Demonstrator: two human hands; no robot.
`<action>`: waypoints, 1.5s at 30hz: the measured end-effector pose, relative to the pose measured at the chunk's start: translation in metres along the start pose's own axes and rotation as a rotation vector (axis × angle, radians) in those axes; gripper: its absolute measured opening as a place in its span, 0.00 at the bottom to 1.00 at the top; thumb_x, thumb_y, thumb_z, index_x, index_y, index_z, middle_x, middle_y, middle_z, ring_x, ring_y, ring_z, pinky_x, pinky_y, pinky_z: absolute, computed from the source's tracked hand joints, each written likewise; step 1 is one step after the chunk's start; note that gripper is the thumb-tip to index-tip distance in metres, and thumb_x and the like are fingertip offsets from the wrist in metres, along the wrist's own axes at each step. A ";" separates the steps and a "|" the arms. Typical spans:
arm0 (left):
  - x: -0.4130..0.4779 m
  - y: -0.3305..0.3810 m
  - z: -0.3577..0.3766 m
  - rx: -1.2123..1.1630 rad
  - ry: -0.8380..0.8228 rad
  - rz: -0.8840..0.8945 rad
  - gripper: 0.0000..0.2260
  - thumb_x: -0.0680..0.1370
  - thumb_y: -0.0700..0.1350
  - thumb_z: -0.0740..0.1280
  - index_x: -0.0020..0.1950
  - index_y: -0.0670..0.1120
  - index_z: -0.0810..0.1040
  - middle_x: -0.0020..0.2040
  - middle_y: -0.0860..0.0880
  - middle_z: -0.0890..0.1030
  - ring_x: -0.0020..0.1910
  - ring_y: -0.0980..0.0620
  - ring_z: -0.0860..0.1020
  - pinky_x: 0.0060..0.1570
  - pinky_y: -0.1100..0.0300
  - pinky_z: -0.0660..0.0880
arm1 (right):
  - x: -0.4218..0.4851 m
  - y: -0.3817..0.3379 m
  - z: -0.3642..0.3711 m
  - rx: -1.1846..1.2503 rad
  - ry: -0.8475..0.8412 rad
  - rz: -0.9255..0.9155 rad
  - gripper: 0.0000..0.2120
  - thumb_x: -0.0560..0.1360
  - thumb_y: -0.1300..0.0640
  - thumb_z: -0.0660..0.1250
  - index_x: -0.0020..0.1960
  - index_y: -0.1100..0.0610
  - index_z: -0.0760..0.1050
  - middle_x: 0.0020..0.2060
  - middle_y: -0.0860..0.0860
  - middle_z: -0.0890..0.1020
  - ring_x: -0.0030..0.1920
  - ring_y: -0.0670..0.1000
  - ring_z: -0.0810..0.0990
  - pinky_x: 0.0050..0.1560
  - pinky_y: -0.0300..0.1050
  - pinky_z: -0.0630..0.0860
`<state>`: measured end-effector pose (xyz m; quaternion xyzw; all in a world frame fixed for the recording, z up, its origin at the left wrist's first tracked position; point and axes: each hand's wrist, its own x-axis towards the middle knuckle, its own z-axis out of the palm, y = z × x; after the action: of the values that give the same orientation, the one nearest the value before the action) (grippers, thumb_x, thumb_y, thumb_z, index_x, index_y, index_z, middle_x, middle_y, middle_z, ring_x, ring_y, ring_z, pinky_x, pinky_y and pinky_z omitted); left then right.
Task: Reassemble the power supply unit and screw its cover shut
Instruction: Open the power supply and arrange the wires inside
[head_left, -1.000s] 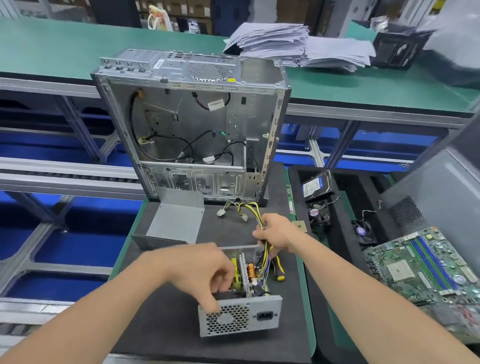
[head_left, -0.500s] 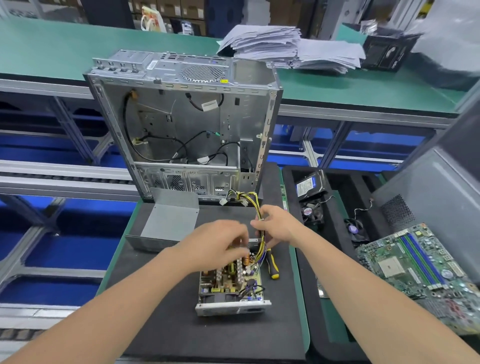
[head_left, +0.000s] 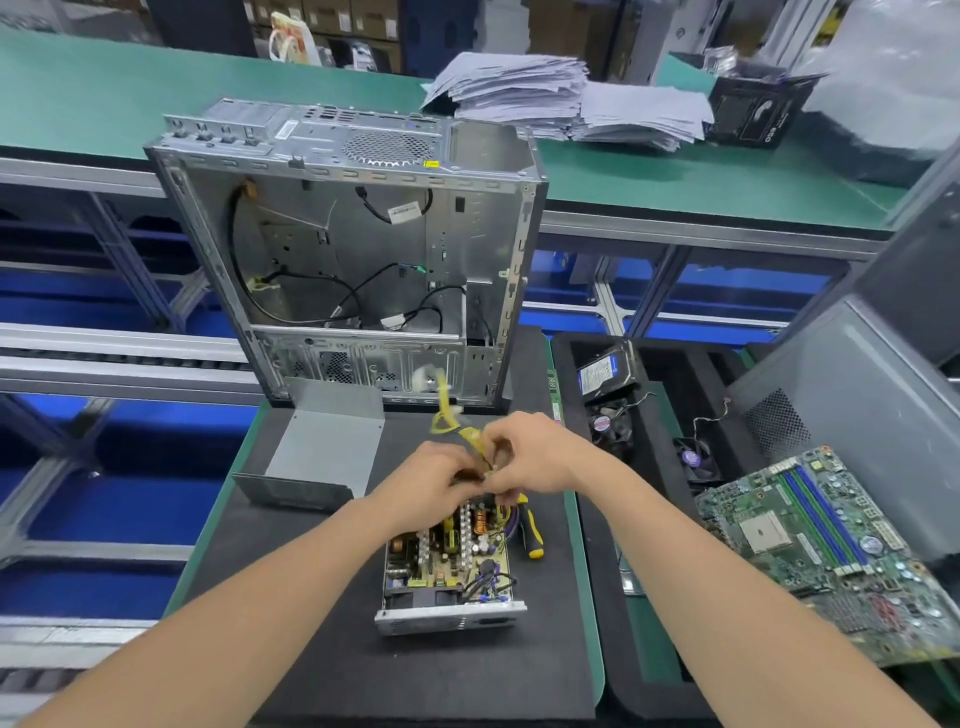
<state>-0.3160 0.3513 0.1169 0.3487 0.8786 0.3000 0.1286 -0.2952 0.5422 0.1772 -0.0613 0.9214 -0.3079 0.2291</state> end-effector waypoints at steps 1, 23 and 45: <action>-0.001 0.000 -0.002 -0.005 -0.017 -0.075 0.07 0.80 0.51 0.70 0.55 0.51 0.83 0.48 0.54 0.82 0.50 0.53 0.78 0.45 0.68 0.69 | 0.003 -0.004 0.001 -0.021 -0.004 -0.031 0.08 0.73 0.63 0.76 0.47 0.60 0.77 0.30 0.46 0.84 0.33 0.48 0.87 0.44 0.50 0.86; -0.027 0.008 0.011 -0.675 0.405 -0.958 0.20 0.75 0.63 0.71 0.47 0.46 0.77 0.48 0.49 0.79 0.47 0.49 0.77 0.52 0.50 0.74 | 0.000 -0.009 0.042 -0.397 0.245 -0.204 0.08 0.76 0.49 0.74 0.51 0.48 0.76 0.49 0.46 0.77 0.52 0.52 0.77 0.45 0.48 0.74; -0.045 0.009 -0.036 0.432 -0.081 -0.014 0.09 0.85 0.48 0.62 0.64 0.48 0.74 0.57 0.49 0.80 0.58 0.45 0.79 0.53 0.49 0.74 | -0.007 -0.014 0.060 -0.340 0.351 -0.192 0.08 0.74 0.53 0.71 0.48 0.51 0.72 0.45 0.48 0.76 0.46 0.56 0.77 0.43 0.51 0.74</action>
<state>-0.2945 0.3101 0.1515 0.3735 0.9191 0.0895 0.0881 -0.2619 0.5004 0.1461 -0.1316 0.9755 -0.1750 0.0219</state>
